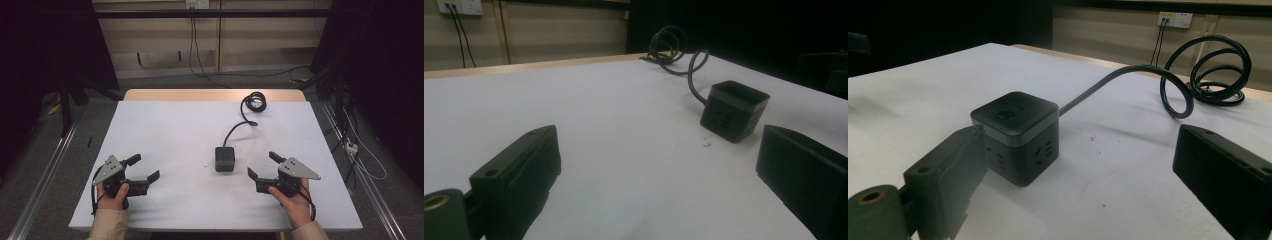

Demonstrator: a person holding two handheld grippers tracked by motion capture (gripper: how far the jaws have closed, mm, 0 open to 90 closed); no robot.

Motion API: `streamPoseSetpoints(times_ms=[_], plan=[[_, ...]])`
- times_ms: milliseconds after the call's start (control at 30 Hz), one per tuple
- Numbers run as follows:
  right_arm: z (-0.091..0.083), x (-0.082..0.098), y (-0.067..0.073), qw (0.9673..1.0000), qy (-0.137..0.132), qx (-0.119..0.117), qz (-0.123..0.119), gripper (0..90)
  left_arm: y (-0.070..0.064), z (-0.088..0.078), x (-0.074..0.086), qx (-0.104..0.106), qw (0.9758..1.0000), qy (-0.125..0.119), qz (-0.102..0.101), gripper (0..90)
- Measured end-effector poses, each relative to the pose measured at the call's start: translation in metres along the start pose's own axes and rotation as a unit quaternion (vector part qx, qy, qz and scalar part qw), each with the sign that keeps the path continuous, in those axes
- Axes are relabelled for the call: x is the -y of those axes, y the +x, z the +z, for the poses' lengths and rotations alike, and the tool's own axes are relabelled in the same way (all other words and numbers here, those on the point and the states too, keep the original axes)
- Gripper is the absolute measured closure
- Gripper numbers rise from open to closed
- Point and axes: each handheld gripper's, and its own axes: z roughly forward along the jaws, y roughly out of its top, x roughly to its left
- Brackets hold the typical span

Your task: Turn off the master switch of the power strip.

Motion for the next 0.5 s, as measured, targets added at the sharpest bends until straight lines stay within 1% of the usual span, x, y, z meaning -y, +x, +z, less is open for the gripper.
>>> streamPoseSetpoints(times_ms=[67,367,400,500], plan=[[0.0005,-0.0005,-0.0005,1.0,0.0,0.0,-0.002,6.9,0.0,0.0,0.0001,0.0,1.0,0.0,-0.001,3.8],[0.0044,-0.0033,-0.0008,1.0,-0.001,-0.003,0.003,7.0,-0.0001,0.0001,0.0001,0.001,1.0,0.0,0.0,3.8],[0.0052,-0.0035,-0.0008,1.0,0.0,-0.003,-0.001,7.0,0.0,0.0001,0.0001,0.001,1.0,0.0,0.0,3.8],[0.0075,-0.0043,0.0003,1.0,0.0,-0.005,-0.001,7.0,0.0004,0.0,0.0002,0.002,1.0,-0.001,0.0,3.8]])
